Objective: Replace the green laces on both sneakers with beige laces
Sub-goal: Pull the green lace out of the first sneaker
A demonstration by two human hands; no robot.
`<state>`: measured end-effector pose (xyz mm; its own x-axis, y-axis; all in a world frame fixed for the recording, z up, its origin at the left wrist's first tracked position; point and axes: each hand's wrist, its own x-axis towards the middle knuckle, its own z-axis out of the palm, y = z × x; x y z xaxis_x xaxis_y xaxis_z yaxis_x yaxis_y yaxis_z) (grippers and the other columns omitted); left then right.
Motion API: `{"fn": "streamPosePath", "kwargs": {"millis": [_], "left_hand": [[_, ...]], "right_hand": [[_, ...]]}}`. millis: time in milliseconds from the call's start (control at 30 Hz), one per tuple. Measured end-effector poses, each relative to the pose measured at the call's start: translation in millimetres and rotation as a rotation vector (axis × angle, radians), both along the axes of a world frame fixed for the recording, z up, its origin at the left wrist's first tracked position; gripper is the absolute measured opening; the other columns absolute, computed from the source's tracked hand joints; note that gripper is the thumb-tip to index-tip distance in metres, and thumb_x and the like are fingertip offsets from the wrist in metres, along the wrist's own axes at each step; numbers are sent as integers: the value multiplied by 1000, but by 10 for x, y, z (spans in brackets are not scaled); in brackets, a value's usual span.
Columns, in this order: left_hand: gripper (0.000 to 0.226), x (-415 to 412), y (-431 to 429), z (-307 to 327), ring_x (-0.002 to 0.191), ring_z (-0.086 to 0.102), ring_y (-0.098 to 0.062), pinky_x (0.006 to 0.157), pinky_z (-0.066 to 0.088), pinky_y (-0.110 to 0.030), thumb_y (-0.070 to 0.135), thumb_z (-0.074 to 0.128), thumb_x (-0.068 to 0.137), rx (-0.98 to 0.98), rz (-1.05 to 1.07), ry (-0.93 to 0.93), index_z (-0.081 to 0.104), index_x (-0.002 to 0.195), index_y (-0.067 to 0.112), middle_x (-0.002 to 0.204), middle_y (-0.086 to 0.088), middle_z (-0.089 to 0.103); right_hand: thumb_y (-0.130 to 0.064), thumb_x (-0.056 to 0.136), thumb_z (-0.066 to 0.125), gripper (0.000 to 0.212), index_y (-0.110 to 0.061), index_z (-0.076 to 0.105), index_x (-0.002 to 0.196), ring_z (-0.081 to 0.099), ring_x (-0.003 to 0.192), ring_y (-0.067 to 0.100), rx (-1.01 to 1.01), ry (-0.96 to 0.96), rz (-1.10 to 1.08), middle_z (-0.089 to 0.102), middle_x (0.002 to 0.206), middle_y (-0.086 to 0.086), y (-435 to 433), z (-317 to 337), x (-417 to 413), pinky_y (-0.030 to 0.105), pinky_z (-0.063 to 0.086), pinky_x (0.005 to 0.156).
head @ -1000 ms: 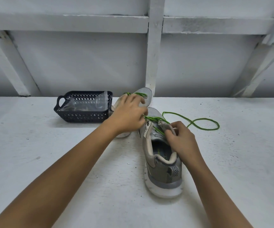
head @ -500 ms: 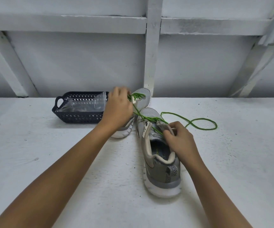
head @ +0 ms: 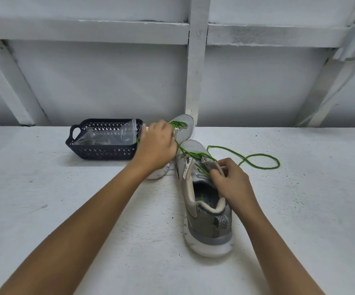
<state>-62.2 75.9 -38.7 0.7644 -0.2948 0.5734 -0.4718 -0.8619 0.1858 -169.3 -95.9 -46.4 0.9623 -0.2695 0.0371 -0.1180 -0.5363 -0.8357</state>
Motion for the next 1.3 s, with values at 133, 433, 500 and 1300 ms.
{"fn": "streamPosePath", "kwargs": {"millis": [133, 433, 500, 1300], "left_hand": [[9, 48, 97, 164, 92, 48, -29, 86, 34, -40, 8, 48, 85, -219, 170, 1, 53, 90, 2, 99, -17, 53], [26, -120, -68, -54, 135, 26, -24, 108, -2, -66, 32, 49, 94, 477, -36, 86, 65, 111, 21, 136, 0, 44], [28, -123, -70, -86, 132, 30, -20, 108, -2, -66, 36, 45, 95, 472, -39, 118, 64, 112, 23, 131, 5, 47], [26, -124, -133, -32, 132, 29, -17, 110, 1, -67, 33, 41, 97, 470, -35, 143, 59, 111, 19, 129, 5, 46]], "right_hand": [[-24, 88, 54, 17, -19, 58, 104, 55, 88, 17, 4, 3, 3, 58, 92, -4, -4, -5, 3, 27, 37, 71], [-24, 87, 54, 15, -20, 57, 102, 53, 84, 15, 9, 1, 9, 58, 90, -4, 1, -11, 15, 26, 35, 67], [-24, 88, 55, 15, -20, 57, 102, 53, 84, 15, 3, 2, 10, 57, 90, -4, -3, -9, 12, 26, 35, 68], [-24, 87, 55, 16, -19, 59, 102, 55, 85, 15, 5, -11, 4, 59, 90, -5, -7, -29, 11, 25, 36, 70]]}}
